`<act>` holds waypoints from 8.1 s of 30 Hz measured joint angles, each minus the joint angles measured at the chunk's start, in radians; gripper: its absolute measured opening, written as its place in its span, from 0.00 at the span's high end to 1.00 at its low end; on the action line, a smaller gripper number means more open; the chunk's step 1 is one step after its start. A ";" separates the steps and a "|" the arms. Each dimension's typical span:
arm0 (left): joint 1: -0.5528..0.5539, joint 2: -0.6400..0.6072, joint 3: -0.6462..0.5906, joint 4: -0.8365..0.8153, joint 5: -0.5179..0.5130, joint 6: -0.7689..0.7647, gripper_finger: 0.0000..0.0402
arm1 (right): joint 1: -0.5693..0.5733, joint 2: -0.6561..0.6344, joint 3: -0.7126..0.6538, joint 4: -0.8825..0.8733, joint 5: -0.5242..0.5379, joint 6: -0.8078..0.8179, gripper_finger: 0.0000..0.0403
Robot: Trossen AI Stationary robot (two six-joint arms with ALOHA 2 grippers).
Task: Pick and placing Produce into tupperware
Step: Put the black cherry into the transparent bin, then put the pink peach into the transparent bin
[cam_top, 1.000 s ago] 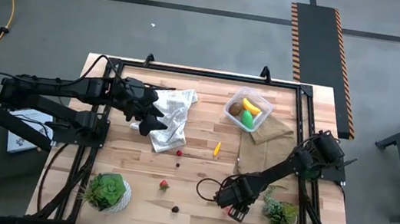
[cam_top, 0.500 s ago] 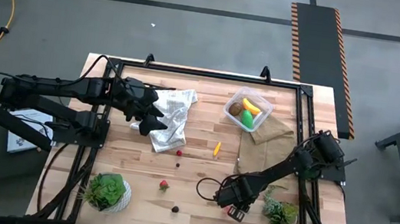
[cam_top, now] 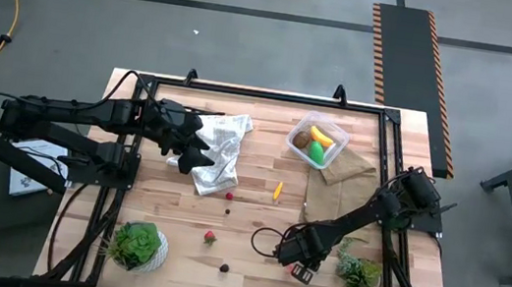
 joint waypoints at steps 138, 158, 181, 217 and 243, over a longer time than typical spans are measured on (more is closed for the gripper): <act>0.000 0.000 0.000 -0.053 0.045 0.166 0.18 | -0.866 -0.494 0.091 -0.013 0.131 -0.304 0.68; 0.000 0.000 0.000 -0.053 0.048 0.175 0.18 | -0.137 -0.420 0.092 0.104 0.331 0.781 0.68; 0.000 0.000 0.000 -0.054 0.049 0.226 0.18 | 0.079 0.174 0.695 -0.401 0.292 1.325 0.68; 0.000 0.000 0.000 -0.134 0.096 0.243 0.18 | 0.087 0.115 0.292 -0.019 0.208 1.330 0.55; 0.000 0.000 0.000 -0.135 0.095 0.245 0.18 | 0.071 0.130 0.254 0.033 0.202 1.328 0.55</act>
